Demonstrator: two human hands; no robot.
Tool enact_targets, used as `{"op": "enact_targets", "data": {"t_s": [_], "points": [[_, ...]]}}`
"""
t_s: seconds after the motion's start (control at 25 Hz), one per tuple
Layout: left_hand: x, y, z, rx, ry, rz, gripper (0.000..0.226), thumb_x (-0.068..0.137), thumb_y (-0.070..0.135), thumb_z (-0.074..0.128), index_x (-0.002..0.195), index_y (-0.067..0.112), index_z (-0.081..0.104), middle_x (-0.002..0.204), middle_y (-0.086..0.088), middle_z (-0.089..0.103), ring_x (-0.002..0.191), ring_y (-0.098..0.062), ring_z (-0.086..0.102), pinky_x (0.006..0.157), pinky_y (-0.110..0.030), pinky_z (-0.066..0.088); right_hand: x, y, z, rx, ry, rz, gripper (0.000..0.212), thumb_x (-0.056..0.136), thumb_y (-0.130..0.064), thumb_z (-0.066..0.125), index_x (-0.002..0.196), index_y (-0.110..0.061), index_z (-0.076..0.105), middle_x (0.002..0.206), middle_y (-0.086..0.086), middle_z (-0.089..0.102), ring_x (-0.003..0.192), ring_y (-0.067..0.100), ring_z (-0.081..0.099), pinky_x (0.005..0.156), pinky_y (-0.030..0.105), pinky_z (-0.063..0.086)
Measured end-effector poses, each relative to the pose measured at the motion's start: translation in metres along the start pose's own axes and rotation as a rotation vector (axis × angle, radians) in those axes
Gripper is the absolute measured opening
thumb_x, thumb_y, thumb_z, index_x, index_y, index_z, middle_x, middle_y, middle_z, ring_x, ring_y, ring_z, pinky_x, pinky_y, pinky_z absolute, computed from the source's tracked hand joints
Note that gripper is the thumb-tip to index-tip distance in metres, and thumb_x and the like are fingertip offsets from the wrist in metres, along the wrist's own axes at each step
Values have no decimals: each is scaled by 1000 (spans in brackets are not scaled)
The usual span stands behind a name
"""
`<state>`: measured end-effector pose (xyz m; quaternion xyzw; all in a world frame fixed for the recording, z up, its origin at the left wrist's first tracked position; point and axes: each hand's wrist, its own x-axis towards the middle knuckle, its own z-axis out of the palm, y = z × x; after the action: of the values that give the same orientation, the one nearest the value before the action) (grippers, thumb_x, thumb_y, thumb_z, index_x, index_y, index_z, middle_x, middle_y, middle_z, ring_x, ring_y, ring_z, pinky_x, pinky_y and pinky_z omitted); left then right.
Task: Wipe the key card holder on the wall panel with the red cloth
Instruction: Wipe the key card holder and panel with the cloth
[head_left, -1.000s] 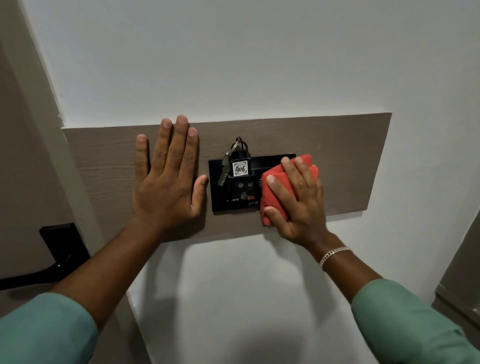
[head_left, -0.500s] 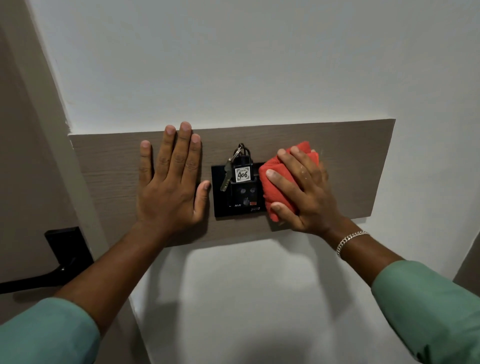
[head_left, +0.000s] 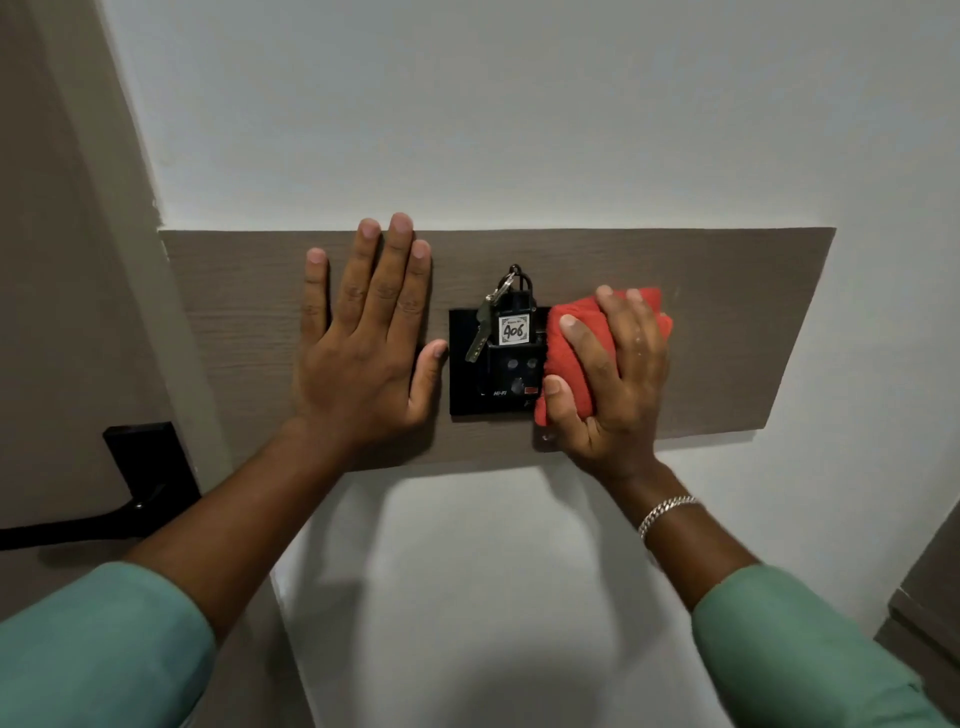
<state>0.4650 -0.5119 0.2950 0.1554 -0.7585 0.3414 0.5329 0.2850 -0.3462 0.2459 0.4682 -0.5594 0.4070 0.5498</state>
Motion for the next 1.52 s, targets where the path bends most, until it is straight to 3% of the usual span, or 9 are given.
{"op": "enact_targets", "data": {"t_s": [0.2,0.48,0.68,0.76,0.84,1.0,1.24,1.44,1.52], "points": [[0,1,2,-22,11,-7,75,97,46,36,157,4,16,164,-18,20,153,-34,12,122,-54,-1,-30,-39,26,50,216,410,49,97,-41,45,144,-27,42,156,12,38,153,21,22,125,42,15],[-1,1,2,-29,23,-7,75,97,45,36,157,6,18,165,-15,19,153,-31,12,123,-53,0,-59,-12,4,6,9,256,51,99,-35,50,148,-25,38,159,14,33,152,31,27,125,52,22],[-2,-1,3,-55,28,-1,74,97,45,36,157,7,17,165,-14,18,153,-31,12,123,-52,-2,-37,-23,-14,164,336,746,47,100,-34,47,145,-20,46,153,5,45,144,22,41,117,52,38],[-2,-1,3,-70,25,-5,75,97,45,36,158,7,15,166,-14,17,154,-30,10,123,-52,-4,-17,-41,-12,260,425,694,48,101,-40,46,146,-23,44,152,3,46,143,15,42,118,37,39],[-2,0,2,-87,21,-5,75,97,44,36,158,7,14,166,-14,16,154,-30,9,123,-52,-5,0,-64,1,258,322,542,51,102,-44,43,149,-27,39,156,6,41,146,16,38,118,27,35],[-2,-3,1,-107,13,8,75,97,44,36,158,6,13,166,-15,15,154,-31,9,122,-52,-6,-7,-84,21,-5,-12,260,53,101,-50,36,147,-23,37,158,17,35,149,35,30,122,48,27],[-2,-2,1,-113,27,7,74,97,42,36,158,6,14,166,-15,16,154,-30,8,122,-52,-6,-3,-88,32,67,90,473,53,102,-52,35,152,-35,30,164,7,27,155,26,16,126,49,19],[-2,-1,-1,-99,-18,12,77,96,44,34,158,6,9,166,-16,11,154,-31,6,122,-54,-6,-17,-56,10,-92,-146,64,58,99,-56,38,148,-29,25,158,19,27,150,38,25,116,64,30],[0,0,-2,-106,-40,12,78,96,45,34,158,5,8,166,-16,10,154,-32,6,121,-56,-3,-12,-44,2,-68,-155,102,60,98,-58,37,148,-28,27,159,22,28,151,38,23,117,66,28]]}}
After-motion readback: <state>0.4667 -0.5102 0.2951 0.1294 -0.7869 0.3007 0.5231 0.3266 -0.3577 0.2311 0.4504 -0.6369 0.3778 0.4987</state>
